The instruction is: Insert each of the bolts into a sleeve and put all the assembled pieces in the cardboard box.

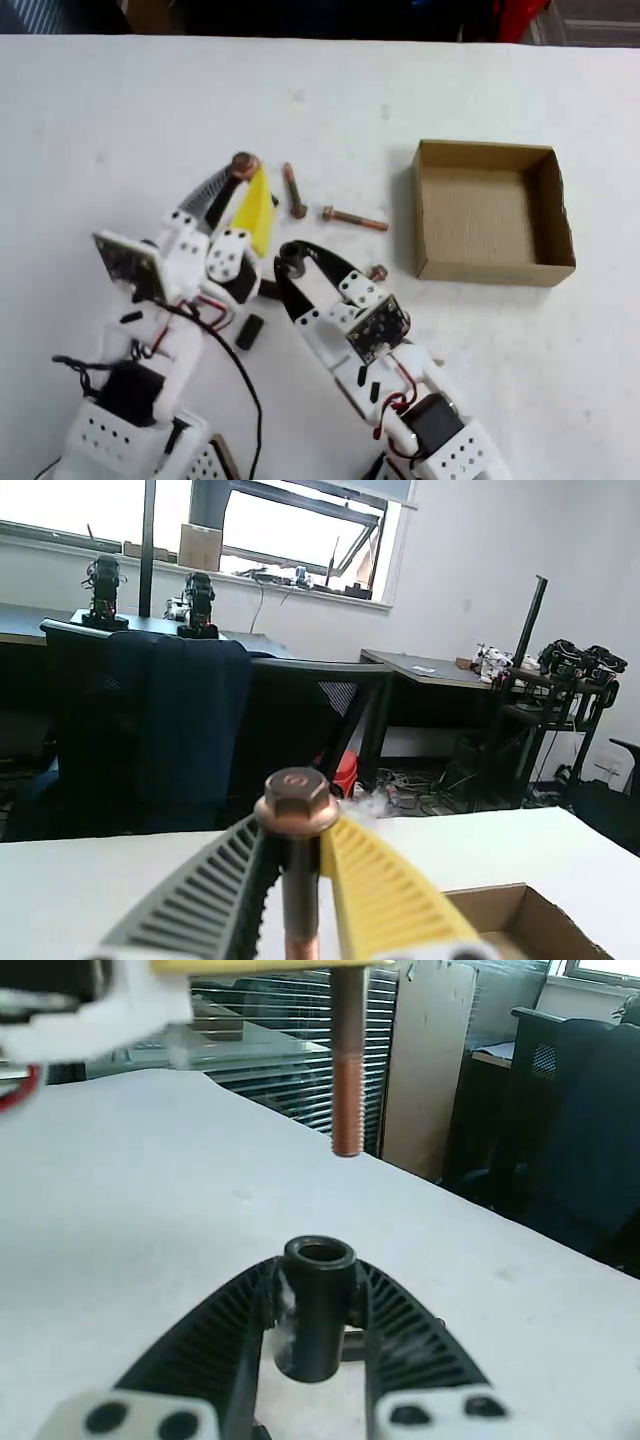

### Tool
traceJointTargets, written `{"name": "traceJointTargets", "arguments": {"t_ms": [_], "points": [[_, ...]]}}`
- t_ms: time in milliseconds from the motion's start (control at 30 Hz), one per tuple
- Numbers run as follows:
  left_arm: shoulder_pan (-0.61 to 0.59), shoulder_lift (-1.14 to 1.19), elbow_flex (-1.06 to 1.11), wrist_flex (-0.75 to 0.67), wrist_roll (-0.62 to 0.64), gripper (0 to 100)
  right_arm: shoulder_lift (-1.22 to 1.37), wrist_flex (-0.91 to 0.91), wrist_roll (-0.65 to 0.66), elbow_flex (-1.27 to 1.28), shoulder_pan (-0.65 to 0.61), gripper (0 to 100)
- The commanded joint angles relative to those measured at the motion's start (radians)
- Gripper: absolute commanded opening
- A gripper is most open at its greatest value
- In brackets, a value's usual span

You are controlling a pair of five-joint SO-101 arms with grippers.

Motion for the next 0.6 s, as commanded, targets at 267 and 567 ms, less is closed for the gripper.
{"name": "traceJointTargets", "arguments": {"t_ms": [267,567], "points": [[0.11,0.039,-0.083,0.009,0.009,2,-0.013,0.012,-0.006,0.009,-0.005,1.7],[0.11,0.035,-0.098,0.086,0.011,2,-0.013,0.012,-0.006,0.009,-0.005,1.7]]}}
